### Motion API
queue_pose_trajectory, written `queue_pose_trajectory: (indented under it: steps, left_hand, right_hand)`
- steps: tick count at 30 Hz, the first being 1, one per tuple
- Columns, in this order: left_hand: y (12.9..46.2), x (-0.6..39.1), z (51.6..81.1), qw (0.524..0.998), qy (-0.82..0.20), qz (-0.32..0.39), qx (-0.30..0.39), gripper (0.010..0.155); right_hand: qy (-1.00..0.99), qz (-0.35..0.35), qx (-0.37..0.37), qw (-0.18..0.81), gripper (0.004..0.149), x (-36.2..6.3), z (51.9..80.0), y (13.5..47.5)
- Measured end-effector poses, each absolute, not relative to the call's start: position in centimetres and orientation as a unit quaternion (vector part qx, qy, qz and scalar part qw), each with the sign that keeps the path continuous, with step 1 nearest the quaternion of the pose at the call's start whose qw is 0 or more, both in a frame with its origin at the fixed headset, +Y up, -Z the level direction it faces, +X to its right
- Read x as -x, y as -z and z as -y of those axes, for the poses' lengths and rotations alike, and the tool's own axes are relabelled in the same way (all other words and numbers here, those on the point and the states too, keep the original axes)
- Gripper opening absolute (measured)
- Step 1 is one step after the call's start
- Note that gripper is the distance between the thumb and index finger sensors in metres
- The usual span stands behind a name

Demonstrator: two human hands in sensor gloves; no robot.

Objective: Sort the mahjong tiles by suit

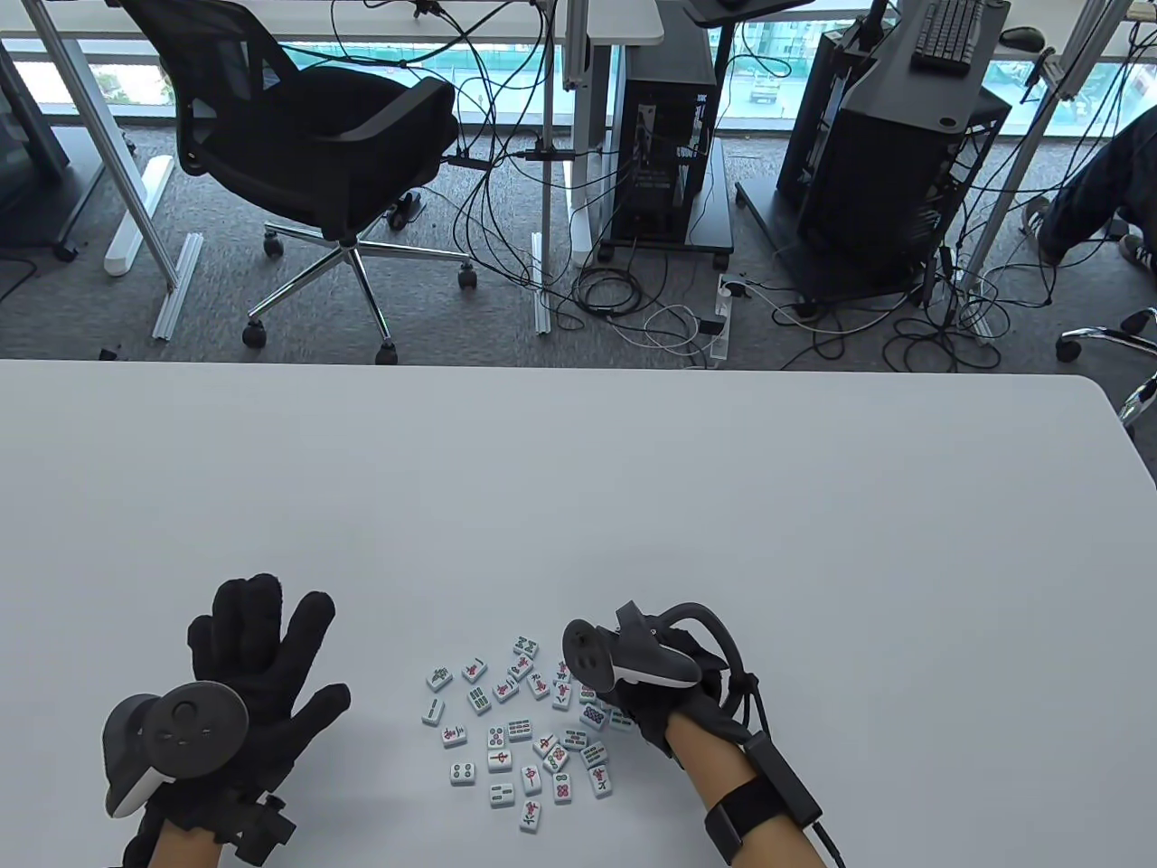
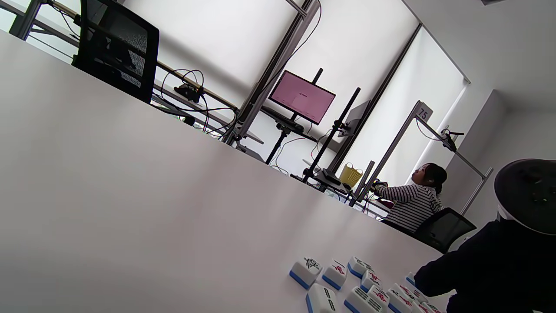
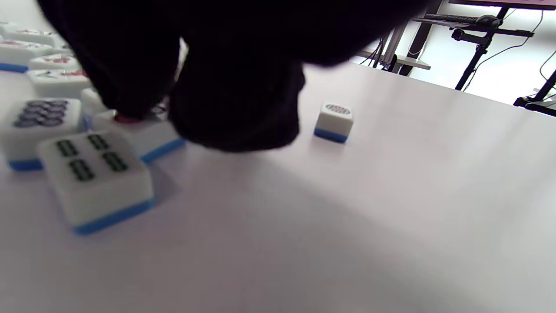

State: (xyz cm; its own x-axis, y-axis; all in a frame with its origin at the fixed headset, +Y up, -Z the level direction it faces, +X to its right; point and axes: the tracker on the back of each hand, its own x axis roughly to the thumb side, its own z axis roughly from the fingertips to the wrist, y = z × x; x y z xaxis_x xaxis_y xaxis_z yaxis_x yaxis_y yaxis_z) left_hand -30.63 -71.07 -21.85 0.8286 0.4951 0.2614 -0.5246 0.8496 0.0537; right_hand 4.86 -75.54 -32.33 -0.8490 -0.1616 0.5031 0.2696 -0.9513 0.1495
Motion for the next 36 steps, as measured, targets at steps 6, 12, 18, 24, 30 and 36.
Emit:
queue_pose_trajectory:
  steps: [6, 12, 18, 24, 30, 36]
  left_hand:
    - [21.8, 30.7, 71.0, 0.953, -0.27, 0.119, -0.063, 0.08]
    - [21.8, 30.7, 70.9, 0.952, -0.273, 0.119, -0.068, 0.08]
    - [21.8, 30.6, 71.0, 0.953, -0.271, 0.118, -0.063, 0.081]
    - [21.8, 30.6, 70.9, 0.953, -0.271, 0.119, -0.063, 0.08]
    - [21.9, 30.6, 71.0, 0.952, -0.273, 0.119, -0.063, 0.08]
    - [21.9, 30.5, 71.0, 0.954, -0.269, 0.119, -0.059, 0.08]
  right_hand:
    - [0.963, 0.069, 0.221, 0.141, 0.056, -5.1, 75.4, 33.0]
    - [0.95, 0.125, 0.252, 0.138, 0.058, -4.4, 75.4, 32.7]
    - [0.944, 0.118, 0.261, 0.167, 0.058, -3.9, 76.6, 32.7]
    - [0.949, 0.115, 0.268, 0.119, 0.057, -4.9, 75.9, 33.2]
    - [0.969, 0.034, 0.228, 0.087, 0.058, -8.1, 73.0, 34.9]
    - [0.971, 0.063, 0.205, 0.107, 0.058, -10.4, 73.6, 36.2]
